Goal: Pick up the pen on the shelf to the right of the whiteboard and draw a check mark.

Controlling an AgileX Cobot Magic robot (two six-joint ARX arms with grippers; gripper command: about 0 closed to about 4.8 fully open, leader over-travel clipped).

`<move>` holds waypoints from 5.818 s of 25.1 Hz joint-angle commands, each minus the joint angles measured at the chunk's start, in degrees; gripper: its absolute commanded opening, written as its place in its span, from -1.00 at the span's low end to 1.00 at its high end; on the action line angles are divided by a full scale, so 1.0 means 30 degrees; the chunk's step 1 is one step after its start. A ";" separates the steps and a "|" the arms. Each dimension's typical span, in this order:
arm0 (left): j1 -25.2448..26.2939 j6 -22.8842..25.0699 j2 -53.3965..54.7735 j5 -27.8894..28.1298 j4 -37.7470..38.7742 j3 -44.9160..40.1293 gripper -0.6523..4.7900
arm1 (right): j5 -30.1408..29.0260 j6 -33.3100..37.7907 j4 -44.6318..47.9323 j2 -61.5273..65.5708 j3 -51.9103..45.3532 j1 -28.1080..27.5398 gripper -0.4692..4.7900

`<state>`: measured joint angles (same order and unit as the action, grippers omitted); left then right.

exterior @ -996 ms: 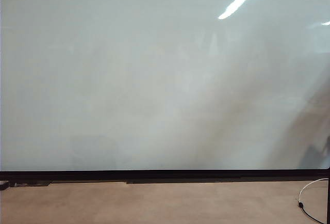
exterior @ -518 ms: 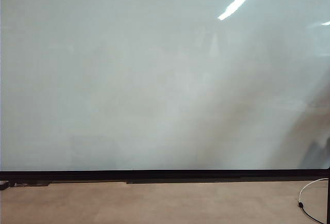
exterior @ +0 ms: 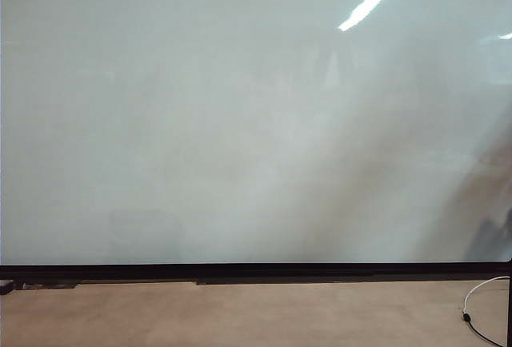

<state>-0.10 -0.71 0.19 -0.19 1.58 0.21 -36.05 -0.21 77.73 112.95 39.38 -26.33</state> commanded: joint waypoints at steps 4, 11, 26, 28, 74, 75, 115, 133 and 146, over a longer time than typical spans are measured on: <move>0.0000 0.0087 0.0000 -0.0007 -0.0124 0.0058 -0.78 | -0.0466 0.0291 0.0379 -0.0036 0.0299 0.0007 0.08; 0.0000 0.0087 0.0000 -0.0007 -0.0124 0.0058 -0.78 | -0.0474 0.0517 0.0313 -0.0036 0.0299 0.0007 -0.02; 0.0000 0.0087 0.0000 -0.0007 -0.0124 0.0058 -0.78 | -0.0539 0.0576 0.0160 -0.0036 0.0291 0.0022 -0.27; 0.0000 0.0087 0.0000 -0.0007 -0.0124 0.0058 -0.78 | -0.0539 0.0576 0.0160 -0.0036 0.0291 0.0022 -0.28; 0.0000 0.0087 0.0000 0.0000 -0.0124 0.0051 -0.78 | 0.8714 0.0670 0.0087 -0.9755 -0.7176 0.1217 -0.83; 0.0000 0.0087 0.0000 -0.0007 -0.0117 0.0051 -0.78 | 0.9282 0.0641 0.0007 -1.0491 -0.7723 0.1683 -0.83; 0.0000 0.0087 0.0000 -0.0007 -0.0124 0.0058 -0.78 | 0.8080 0.6645 -0.5530 -1.6604 -0.8867 1.6094 -0.83; 0.0000 0.0087 0.0000 0.0000 -0.0117 0.0051 -0.78 | 0.6841 0.7927 -0.1581 -0.9857 -0.6324 1.7165 -0.84; 0.0000 0.0087 0.0000 -0.0007 -0.0124 0.0058 -0.78 | 0.5537 0.8073 -0.0882 -0.7060 -0.3854 1.7165 -0.84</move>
<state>-0.10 -0.69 0.16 -0.16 1.61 0.21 -19.27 23.75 74.00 91.77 27.46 25.12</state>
